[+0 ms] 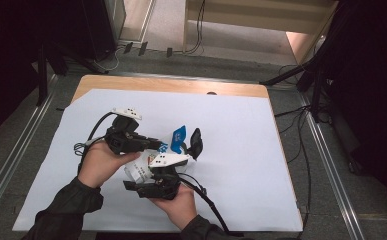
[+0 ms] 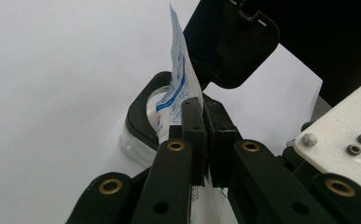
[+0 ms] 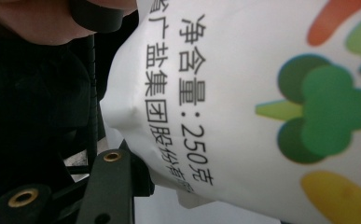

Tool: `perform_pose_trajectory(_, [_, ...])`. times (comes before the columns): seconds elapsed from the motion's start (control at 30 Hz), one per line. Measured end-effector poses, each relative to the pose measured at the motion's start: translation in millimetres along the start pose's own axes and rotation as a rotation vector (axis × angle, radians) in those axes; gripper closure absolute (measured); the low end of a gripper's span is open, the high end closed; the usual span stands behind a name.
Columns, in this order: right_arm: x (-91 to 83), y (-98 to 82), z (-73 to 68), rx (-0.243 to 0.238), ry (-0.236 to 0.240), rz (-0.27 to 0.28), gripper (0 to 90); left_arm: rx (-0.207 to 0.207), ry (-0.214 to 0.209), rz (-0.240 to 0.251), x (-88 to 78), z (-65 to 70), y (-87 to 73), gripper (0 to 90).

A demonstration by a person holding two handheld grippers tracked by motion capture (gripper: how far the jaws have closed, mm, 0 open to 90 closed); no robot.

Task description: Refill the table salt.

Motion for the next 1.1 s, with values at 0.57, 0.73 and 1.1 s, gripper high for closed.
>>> perform_pose_trajectory(0.57, [0.2,-0.6,0.4,0.002,0.000,-0.006,54.6,0.003,0.002,-0.003,0.9,-1.2,-0.4,89.5])
perform_pose_trajectory(0.73, [0.2,-0.5,0.4,0.005,0.000,-0.006,54.6,0.001,0.001,-0.002,1.1,-0.6,-0.4,89.5])
perform_pose_trajectory(1.1, [-0.2,-0.2,1.0,0.007,0.001,-0.007,55.0,-0.002,0.002,0.001,1.1,-0.9,-0.1,89.5])
Point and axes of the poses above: each handheld gripper's, and its own axes: x roughly forward along the jaws, y roughly out of its top, z roughly to its right, the point moved 10 cm from there along x, roughly forward along the jaws, and after that the axes turned 4 degrees about -x, right-handed, at the moved point
